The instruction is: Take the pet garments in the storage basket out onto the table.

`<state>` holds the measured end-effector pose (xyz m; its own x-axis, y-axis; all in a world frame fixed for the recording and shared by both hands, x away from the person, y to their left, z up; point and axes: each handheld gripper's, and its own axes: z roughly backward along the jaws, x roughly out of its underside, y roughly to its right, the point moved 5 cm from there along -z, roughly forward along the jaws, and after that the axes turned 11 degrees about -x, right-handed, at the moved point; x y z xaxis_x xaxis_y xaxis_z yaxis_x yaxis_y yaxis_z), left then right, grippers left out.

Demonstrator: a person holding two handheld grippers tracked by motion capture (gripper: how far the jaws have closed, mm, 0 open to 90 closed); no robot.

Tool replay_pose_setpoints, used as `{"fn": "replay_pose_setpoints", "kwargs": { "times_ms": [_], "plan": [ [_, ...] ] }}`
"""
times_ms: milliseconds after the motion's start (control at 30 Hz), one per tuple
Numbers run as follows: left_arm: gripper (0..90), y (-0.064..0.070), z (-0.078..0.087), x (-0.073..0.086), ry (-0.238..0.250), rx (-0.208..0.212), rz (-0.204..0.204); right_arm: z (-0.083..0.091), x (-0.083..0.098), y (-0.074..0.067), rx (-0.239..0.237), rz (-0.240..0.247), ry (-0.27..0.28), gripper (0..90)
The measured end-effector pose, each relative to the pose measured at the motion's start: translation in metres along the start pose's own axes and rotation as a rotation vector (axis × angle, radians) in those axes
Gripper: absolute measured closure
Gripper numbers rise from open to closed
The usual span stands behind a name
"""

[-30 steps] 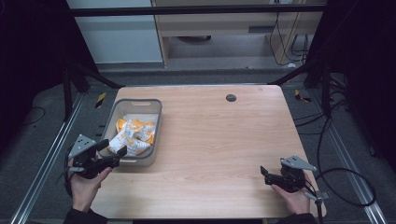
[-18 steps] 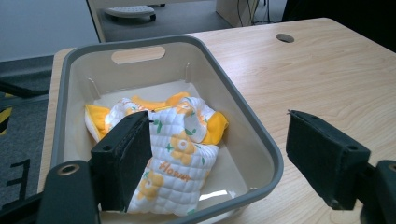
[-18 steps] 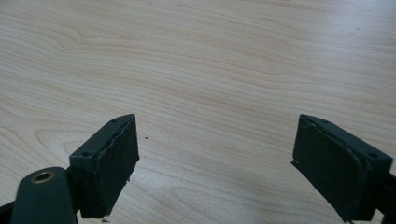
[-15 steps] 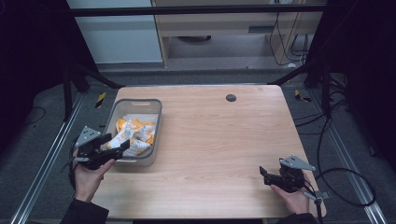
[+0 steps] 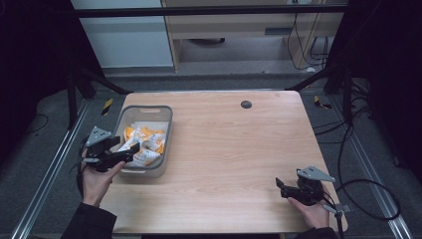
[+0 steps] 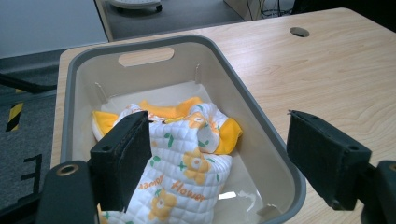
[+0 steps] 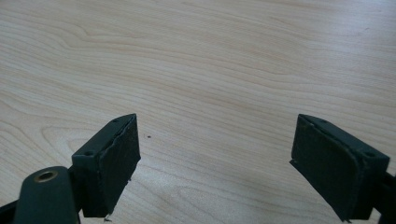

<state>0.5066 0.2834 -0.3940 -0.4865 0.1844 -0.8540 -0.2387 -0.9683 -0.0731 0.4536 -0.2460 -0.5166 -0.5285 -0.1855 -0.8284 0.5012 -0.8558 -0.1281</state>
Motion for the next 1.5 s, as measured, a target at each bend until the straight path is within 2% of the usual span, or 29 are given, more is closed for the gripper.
{"fn": "replay_pose_setpoints", "kwargs": {
  "times_ms": [100,500,733,867,1100,1133,1500],
  "plan": [
    [21.8,0.001,-0.004,-0.001,-0.012,-0.005,-0.018,0.0,0.0,-0.001,-0.002,-0.005,-0.006,15.3],
    [22.2,-0.002,-0.017,-0.005,-0.047,-0.003,-0.023,-0.001,-0.001,0.0,-0.002,-0.001,-0.002,15.4],
    [22.5,-0.004,-0.027,-0.008,-0.086,0.003,-0.031,0.0,-0.001,-0.001,-0.007,-0.009,-0.005,15.4],
    [22.6,-0.006,-0.032,-0.01,-0.111,-0.011,-0.046,0.0,0.0,-0.002,-0.008,-0.003,-0.007,15.4],
    [22.6,-0.008,-0.037,-0.013,-0.152,-0.013,-0.067,-0.001,0.0,-0.002,-0.007,0.006,-0.011,15.4],
    [22.6,-0.008,-0.04,-0.013,-0.17,-0.013,-0.079,-0.001,0.0,-0.003,-0.012,0.002,-0.014,15.4],
    [24.5,-0.008,-0.051,-0.012,-0.215,-0.018,-0.099,-0.003,0.001,-0.002,-0.013,0.016,-0.024,15.4]
  ]
}}
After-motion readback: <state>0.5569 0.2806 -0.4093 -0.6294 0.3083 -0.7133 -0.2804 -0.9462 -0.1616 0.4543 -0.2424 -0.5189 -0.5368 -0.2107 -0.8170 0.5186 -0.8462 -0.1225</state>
